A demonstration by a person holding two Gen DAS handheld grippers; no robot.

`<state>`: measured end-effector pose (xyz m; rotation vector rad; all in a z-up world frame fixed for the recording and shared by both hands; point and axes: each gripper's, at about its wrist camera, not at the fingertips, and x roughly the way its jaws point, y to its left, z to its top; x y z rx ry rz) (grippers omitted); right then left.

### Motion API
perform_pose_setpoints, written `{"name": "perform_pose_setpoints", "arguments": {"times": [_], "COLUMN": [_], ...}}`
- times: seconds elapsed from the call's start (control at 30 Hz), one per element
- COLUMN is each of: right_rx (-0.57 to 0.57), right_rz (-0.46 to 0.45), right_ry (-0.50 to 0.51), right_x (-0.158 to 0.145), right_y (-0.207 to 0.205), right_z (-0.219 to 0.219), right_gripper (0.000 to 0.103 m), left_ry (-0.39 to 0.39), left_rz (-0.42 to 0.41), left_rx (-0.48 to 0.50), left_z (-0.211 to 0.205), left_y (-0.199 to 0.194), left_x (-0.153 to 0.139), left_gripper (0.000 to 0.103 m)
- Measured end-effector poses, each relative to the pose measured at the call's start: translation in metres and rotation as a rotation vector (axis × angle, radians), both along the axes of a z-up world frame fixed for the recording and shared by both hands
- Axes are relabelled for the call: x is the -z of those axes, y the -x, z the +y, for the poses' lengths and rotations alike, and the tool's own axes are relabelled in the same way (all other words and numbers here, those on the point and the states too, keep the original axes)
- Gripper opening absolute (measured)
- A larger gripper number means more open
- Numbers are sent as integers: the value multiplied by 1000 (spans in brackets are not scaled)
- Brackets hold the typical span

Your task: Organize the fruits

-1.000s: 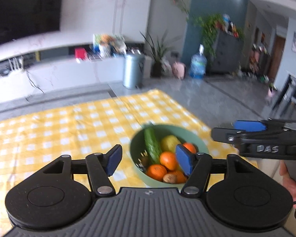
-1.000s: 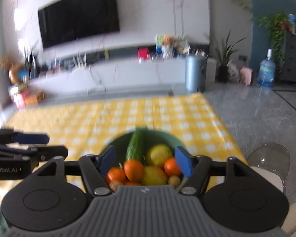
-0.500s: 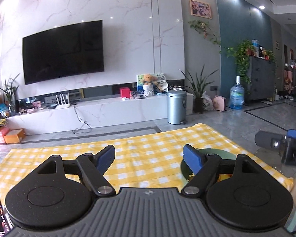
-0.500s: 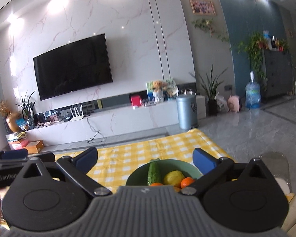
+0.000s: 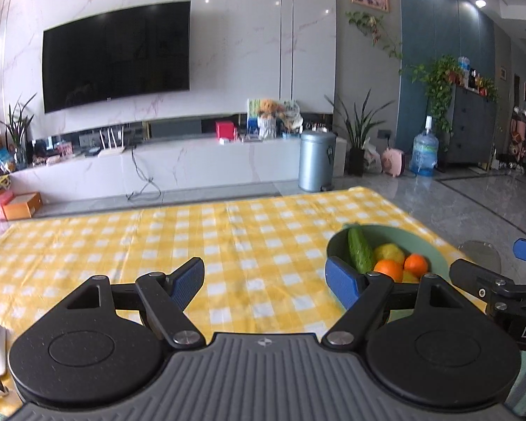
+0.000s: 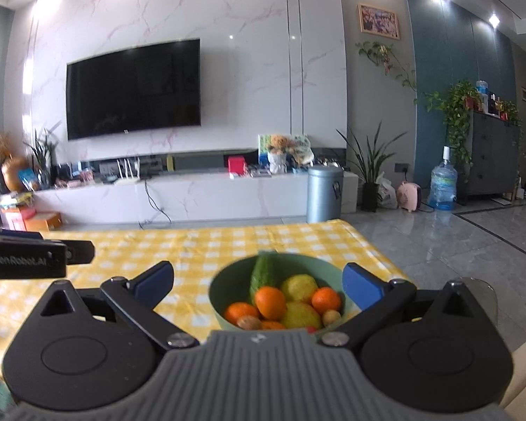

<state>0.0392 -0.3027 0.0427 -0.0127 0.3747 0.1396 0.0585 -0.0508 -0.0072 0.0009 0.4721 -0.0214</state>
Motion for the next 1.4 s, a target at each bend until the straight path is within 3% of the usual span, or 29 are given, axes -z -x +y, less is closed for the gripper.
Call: {"name": "perform_pose_setpoints", "arguments": {"times": [0.7, 1.4], "right_rx": [-24, -17], "right_rz": [142, 165], "right_ry": [6, 6], "right_x": [35, 38], "right_y": [-27, -32], "right_z": [3, 5], "right_gripper": [99, 99], "left_ry": [-11, -2], "left_rz": [176, 196], "left_rx": [2, 1], "left_z": [-2, 1], "left_y": [-17, -17], "left_x": [44, 40], "left_gripper": [92, 92]}}
